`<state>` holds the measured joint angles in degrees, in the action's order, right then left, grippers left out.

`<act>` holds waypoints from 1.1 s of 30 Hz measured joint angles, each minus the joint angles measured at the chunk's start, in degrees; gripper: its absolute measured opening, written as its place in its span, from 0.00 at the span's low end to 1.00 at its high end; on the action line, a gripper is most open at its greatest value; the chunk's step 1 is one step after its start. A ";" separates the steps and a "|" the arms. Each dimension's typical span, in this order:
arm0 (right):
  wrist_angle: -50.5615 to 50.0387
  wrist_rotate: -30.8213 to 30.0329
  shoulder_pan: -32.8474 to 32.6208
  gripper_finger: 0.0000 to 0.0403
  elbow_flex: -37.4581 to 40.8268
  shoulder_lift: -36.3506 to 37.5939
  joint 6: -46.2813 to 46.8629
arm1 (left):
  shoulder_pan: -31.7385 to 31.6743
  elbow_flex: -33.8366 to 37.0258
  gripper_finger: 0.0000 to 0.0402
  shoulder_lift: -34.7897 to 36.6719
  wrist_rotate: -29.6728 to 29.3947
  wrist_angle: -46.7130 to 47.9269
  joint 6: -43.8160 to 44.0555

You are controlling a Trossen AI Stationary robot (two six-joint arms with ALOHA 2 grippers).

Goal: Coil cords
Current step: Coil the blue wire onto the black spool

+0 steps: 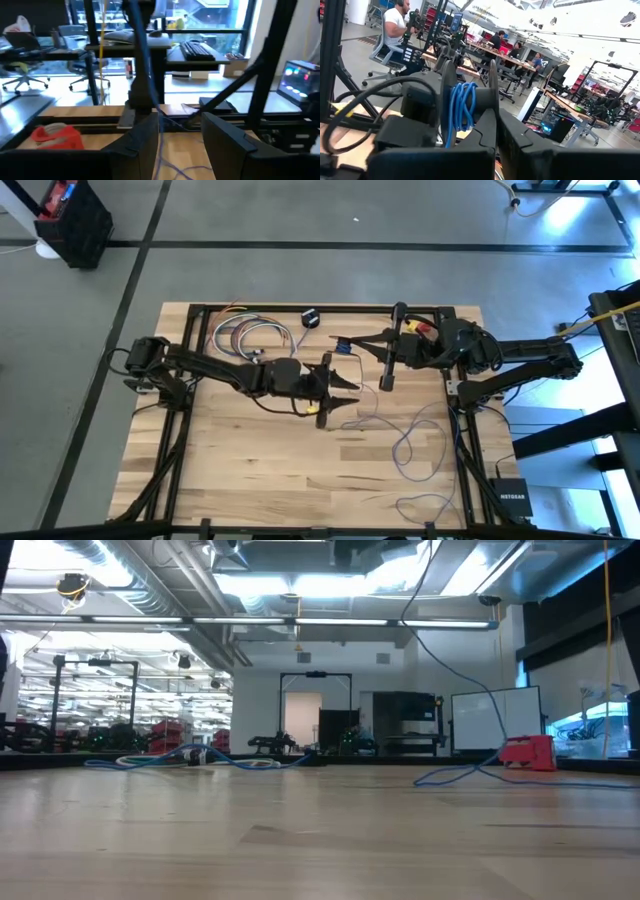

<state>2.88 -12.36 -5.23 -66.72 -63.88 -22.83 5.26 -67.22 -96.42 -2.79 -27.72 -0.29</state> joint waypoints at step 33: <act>0.05 0.02 -0.02 0.01 0.02 -0.02 -0.17 | -1.66 -0.84 0.02 -4.35 -3.89 -7.10 -4.39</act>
<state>2.93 -12.34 -5.26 -66.70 -63.90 -23.00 3.60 -68.06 -100.77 -6.68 -34.82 -4.67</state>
